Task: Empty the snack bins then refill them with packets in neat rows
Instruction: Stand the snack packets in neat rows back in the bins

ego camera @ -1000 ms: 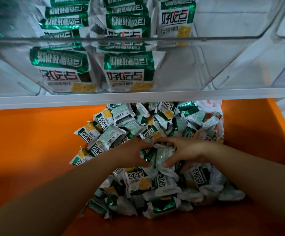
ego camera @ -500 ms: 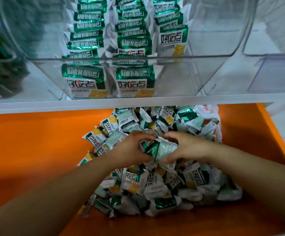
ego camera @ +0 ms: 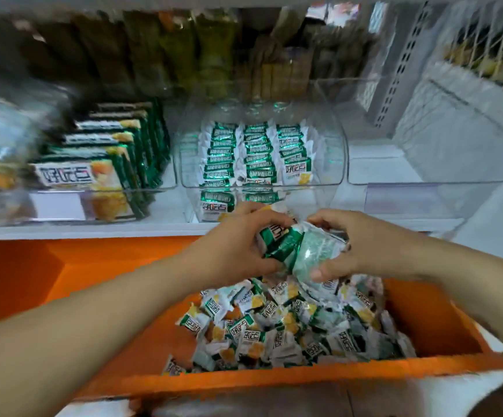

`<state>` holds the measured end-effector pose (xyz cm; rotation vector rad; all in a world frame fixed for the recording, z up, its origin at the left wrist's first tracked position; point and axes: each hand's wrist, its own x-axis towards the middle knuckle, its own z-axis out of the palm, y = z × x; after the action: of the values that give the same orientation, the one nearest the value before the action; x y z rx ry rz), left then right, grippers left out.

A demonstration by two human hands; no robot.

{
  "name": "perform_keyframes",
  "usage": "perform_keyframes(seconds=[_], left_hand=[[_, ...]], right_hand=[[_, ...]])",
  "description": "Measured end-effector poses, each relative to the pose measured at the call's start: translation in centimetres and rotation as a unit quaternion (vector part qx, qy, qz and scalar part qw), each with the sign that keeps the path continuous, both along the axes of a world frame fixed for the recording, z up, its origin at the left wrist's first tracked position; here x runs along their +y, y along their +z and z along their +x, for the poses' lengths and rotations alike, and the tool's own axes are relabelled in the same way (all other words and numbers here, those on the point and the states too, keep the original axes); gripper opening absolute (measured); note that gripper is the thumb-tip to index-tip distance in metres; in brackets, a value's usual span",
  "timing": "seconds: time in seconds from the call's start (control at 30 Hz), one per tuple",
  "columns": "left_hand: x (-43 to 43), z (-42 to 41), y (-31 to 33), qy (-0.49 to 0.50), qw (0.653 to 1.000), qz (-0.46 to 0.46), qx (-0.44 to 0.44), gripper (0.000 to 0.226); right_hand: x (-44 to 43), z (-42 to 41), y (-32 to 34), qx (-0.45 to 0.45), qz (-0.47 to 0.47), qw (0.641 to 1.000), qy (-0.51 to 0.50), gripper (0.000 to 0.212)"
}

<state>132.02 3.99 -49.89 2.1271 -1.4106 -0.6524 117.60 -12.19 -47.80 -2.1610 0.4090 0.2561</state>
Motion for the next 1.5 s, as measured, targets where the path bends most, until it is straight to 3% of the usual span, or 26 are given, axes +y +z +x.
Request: perform_keyframes(seconds=[0.2, 0.33, 0.67, 0.83, 1.13, 1.23, 1.3, 1.4, 1.5], left_hand=[[1.0, 1.5, 7.4, 0.037, 0.985, -0.118, -0.123, 0.059], [-1.3, 4.7, 8.7, 0.092, 0.970, -0.168, -0.152, 0.059], [-5.6, 11.0, 5.5, 0.162, 0.974, -0.097, -0.123, 0.056], [-6.3, 12.4, 5.4, 0.188, 0.966, -0.131, -0.124, 0.044], [-6.3, 12.5, 6.1, 0.216, 0.943, -0.193, -0.166, 0.046], [-5.8, 12.7, 6.5, 0.246, 0.934, -0.215, -0.146, 0.045], [-5.6, 12.9, 6.7, 0.271, 0.928, -0.229, -0.114, 0.035], [-5.4, 12.9, 6.9, 0.297, 0.917, -0.266, 0.005, 0.017], [-5.6, 13.1, 6.8, 0.316, 0.887, -0.309, 0.133, 0.008]], right_hand=[[0.8, 2.0, 6.5, -0.149, -0.078, 0.986, -0.005, 0.048], [-0.6, 6.3, 7.5, -0.217, -0.098, 0.970, -0.052, 0.052], [-4.2, 15.0, 2.8, -0.201, -0.060, 0.973, -0.098, 0.052], [-5.1, 16.9, 1.0, -0.204, -0.047, 0.972, -0.108, 0.045], [-5.4, 17.5, 0.6, -0.153, -0.267, 0.944, -0.121, 0.057], [-5.1, 17.2, 0.7, -0.170, -0.298, 0.931, -0.128, 0.047], [-5.1, 17.0, 0.7, -0.195, -0.264, 0.936, -0.128, 0.037], [-5.2, 16.7, 1.6, -0.239, -0.167, 0.950, -0.116, 0.035], [-5.6, 15.9, 3.8, -0.299, -0.134, 0.936, -0.128, 0.032]])
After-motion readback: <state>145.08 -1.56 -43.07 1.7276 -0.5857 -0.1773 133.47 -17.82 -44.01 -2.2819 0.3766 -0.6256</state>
